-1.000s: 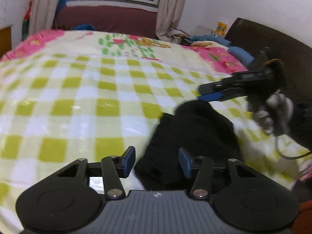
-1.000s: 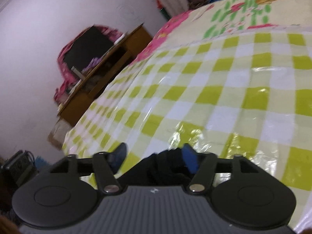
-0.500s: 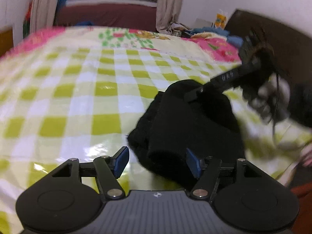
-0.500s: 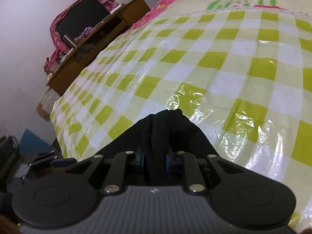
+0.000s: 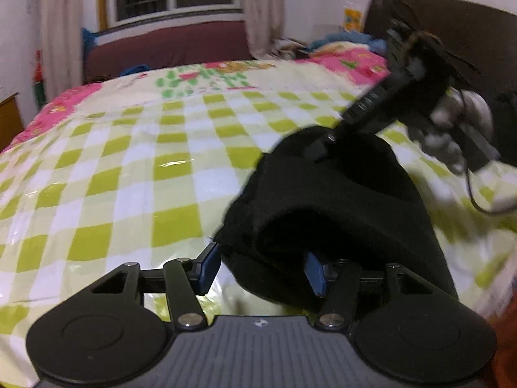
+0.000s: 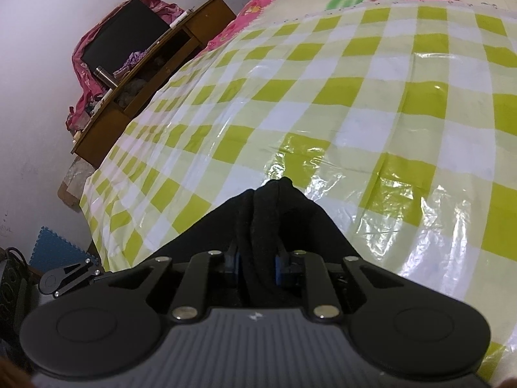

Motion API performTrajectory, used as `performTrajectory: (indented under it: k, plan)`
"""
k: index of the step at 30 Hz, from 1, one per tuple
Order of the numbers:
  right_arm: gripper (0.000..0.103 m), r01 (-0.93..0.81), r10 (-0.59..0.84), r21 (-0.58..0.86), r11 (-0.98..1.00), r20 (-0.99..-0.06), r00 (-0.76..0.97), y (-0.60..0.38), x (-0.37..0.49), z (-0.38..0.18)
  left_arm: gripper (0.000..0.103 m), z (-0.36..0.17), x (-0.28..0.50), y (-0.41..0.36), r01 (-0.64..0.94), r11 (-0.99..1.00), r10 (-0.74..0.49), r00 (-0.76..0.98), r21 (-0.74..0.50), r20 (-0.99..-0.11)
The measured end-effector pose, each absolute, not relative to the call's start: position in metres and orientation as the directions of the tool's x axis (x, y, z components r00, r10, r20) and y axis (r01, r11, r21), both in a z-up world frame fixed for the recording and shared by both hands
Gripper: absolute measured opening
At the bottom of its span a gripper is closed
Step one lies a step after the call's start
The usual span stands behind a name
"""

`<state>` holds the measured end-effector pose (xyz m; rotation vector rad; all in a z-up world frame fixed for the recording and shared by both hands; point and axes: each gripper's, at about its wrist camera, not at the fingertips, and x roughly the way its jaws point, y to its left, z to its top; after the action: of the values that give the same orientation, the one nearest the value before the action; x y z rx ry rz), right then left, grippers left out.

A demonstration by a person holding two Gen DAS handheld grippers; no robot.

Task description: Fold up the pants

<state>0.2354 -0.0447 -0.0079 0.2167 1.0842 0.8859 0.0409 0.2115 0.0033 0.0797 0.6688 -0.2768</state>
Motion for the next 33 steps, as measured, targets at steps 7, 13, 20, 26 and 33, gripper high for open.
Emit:
performTrajectory:
  k: [7, 13, 20, 26, 33]
  plan:
    - [0.015, -0.488, 0.704, 0.544, 0.683, -0.669, 0.239, -0.049, 0.23, 0.005, 0.027, 0.007, 0.061, 0.21, 0.162, 0.984, -0.175, 0.795, -0.074, -0.58]
    - [0.013, -0.478, 0.74, 0.572, 0.666, -0.587, 0.329, -0.068, 0.219, 0.034, 0.024, 0.03, 0.065, 0.225, 0.141, 0.983, -0.181, 0.862, -0.119, -0.473]
    - [0.013, -0.428, 0.695, 0.551, 0.716, -0.619, 0.365, -0.062, 0.234, 0.013, 0.025, -0.002, 0.098, 0.234, 0.113, 0.98, -0.182, 0.832, -0.161, -0.524]
    - [0.043, -0.447, 0.612, 0.446, 0.776, -0.704, 0.361, -0.032, 0.256, -0.031, 0.053, -0.024, 0.093, 0.241, 0.04, 0.996, -0.075, 0.822, -0.075, -0.564]
    - [0.045, -0.445, 0.58, 0.38, 0.811, -0.628, 0.519, -0.077, 0.219, 0.026, 0.052, 0.0, 0.062, 0.27, -0.064, 0.998, 0.05, 0.814, -0.003, -0.579]
